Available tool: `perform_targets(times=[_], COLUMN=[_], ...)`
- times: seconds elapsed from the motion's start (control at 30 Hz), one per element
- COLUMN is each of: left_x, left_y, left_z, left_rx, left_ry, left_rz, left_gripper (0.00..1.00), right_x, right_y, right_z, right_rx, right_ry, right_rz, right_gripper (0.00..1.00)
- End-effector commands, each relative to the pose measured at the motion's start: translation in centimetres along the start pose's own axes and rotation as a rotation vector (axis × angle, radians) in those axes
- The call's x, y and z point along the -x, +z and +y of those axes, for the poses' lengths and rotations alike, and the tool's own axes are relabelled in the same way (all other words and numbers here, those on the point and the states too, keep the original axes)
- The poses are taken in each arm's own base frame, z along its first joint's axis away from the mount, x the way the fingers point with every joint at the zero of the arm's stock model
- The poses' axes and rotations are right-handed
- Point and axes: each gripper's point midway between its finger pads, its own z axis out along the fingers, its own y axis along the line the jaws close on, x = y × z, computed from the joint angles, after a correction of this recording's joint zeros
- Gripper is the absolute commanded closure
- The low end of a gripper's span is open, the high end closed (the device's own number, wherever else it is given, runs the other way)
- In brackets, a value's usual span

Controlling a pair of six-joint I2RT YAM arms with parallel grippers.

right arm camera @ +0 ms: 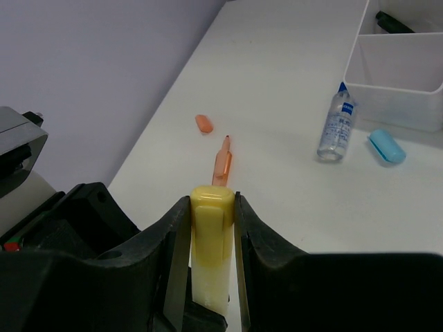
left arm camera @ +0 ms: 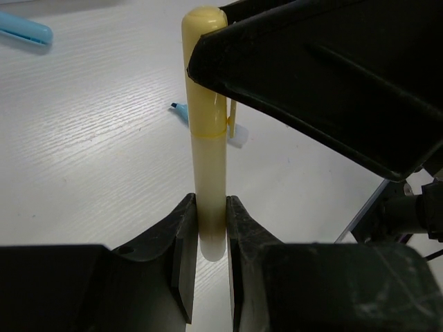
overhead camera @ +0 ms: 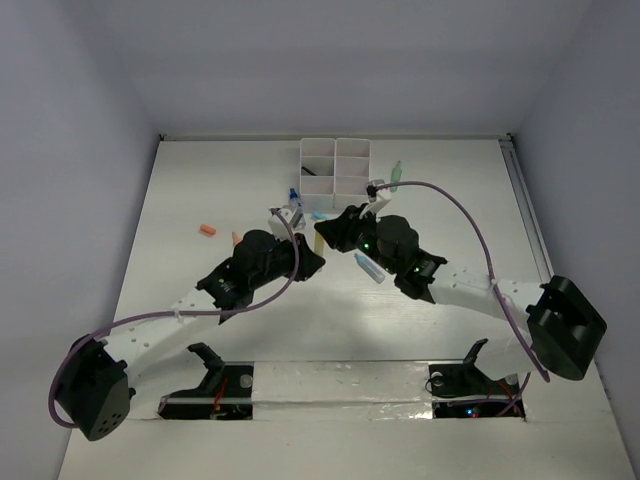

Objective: Sort the stationery into containers
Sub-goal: Close the pen cap on the pen.

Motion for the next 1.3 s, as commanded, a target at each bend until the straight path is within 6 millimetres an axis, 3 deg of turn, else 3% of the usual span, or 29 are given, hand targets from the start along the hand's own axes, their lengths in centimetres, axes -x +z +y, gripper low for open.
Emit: perform_targets(times=[0.0, 0.3, 0.5, 0.67, 0.77, 0.83, 0.9, 0.97, 1.0, 1.03, 1.13, 1.17, 1.2, 1.27], left_x=[17.1, 19.2, 21.9, 24.4, 26.2, 26.6, 25.6, 24.5, 22.9, 21.9, 17.9, 16.8, 15.9, 13.4], left_y=[-3.9, -4.5, -5.4, -6.5, -7.6, -7.5, -6.8, -6.1, -5.0, -4.6, -2.5, -2.1, -1.9, -1.5], left_z=[-6.6, -6.8, -8.4, -9.0, -9.7, -9.9, -9.7, -9.5, -8.6, -8.9, -7.1, -6.7, -6.2, -5.1], left_rx=[-0.139, -0.098, -0.121, -0.093, -0.085, -0.086, -0.098, -0.117, -0.102, -0.142, -0.135, -0.131, -0.121, -0.113], left_ry=[0.059, 0.088, 0.101, 0.114, 0.131, 0.136, 0.138, 0.121, 0.109, 0.098, 0.076, 0.075, 0.072, 0.063], left_rz=[-0.547, -0.589, -0.64, -0.69, -0.727, -0.728, -0.702, -0.676, -0.64, -0.611, -0.51, -0.479, -0.458, -0.414], left_gripper=[1.0, 1.0, 1.0, 1.0, 1.0, 1.0, 1.0, 1.0, 1.0, 1.0, 1.0, 0.94, 0.91, 0.76], right_x=[-11.7, -13.5, -15.3, -14.8, -15.8, -16.1, -16.1, -14.5, -13.9, -12.2, -7.4, -4.8, -3.5, 0.7], right_y=[-4.1, -4.9, -5.3, -5.1, -5.4, -5.5, -5.7, -5.3, -5.1, -4.3, -2.4, -1.4, -0.9, 0.3], right_z=[-2.1, -1.6, -1.1, -1.8, -2.0, -2.0, -1.8, -1.4, -1.3, -0.3, -0.8, -0.5, -0.9, -2.4], right_rx=[-0.013, 0.022, 0.015, -0.028, -0.034, -0.033, -0.024, -0.034, -0.04, -0.025, -0.076, -0.088, -0.101, -0.121], right_ry=[0.028, 0.074, 0.06, 0.054, 0.045, 0.054, 0.064, 0.065, 0.051, 0.046, 0.024, 0.022, 0.023, 0.049], right_rz=[0.406, 0.439, 0.483, 0.452, 0.491, 0.502, 0.501, 0.448, 0.43, 0.39, 0.266, 0.198, 0.166, 0.07], right_gripper=[1.0, 1.0, 1.0, 1.0, 1.0, 1.0, 1.0, 1.0, 1.0, 1.0, 1.0, 1.0, 1.0, 1.0])
